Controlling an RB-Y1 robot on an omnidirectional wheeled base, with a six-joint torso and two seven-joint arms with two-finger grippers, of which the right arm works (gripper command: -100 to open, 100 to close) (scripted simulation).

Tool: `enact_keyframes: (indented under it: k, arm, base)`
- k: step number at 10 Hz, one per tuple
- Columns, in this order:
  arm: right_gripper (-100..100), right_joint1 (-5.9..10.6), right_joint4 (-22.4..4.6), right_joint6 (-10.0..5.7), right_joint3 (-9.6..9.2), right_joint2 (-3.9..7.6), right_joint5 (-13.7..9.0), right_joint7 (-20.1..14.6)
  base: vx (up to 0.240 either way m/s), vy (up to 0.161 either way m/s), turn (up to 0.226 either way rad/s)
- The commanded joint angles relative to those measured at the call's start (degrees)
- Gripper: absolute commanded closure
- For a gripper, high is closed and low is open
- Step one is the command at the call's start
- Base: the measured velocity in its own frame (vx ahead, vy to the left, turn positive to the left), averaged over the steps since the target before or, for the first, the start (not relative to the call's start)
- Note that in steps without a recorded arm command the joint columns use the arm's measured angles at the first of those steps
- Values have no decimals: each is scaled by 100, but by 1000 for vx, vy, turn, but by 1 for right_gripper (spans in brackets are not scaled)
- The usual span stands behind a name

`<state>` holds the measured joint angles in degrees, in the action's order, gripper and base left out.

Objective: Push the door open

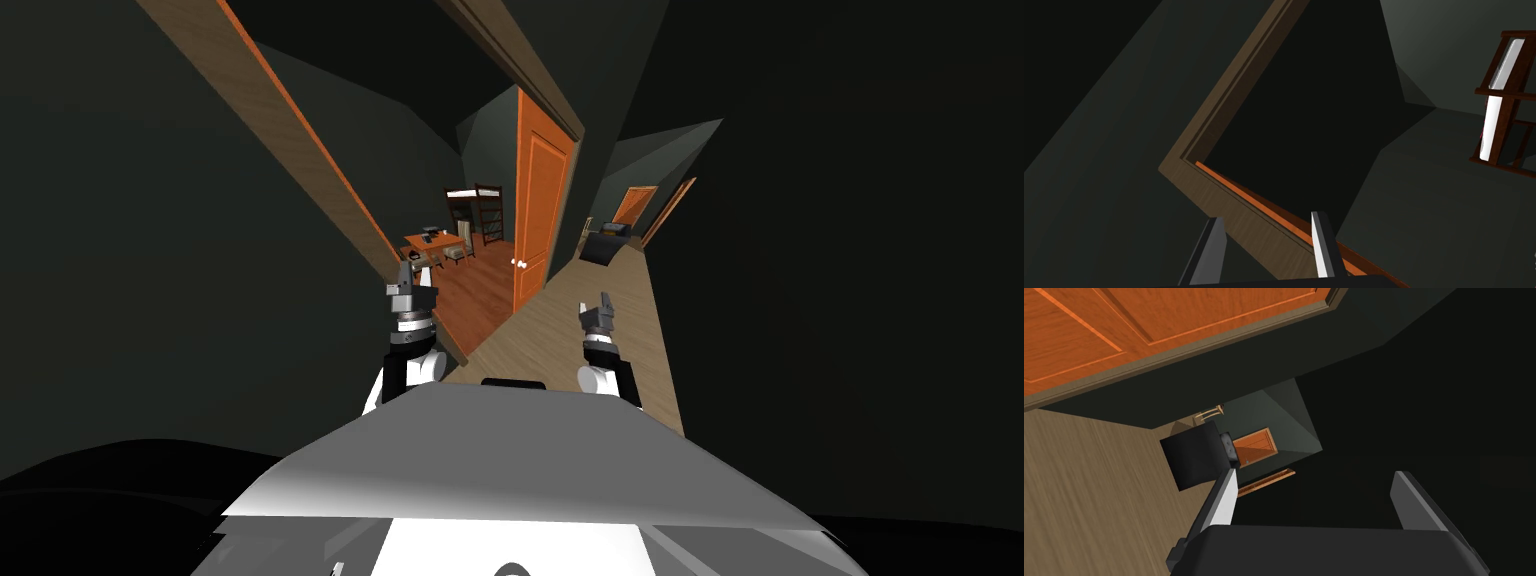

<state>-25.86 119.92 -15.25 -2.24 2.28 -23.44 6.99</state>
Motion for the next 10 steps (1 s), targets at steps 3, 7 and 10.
enact_keyframes:
  k: [3, 7, 10]
  arm:
    - [-100, 65, -215, 192, -150, 68, -438, 218]
    - [-100, 133, -439, 419, -318, 141, -939, 461]
    - [-100, 190, -627, 609, -459, 191, -1359, 665]
  base:
    - [103, -34, -15]
    - [92, -12, -15]
    - [109, -26, -16]
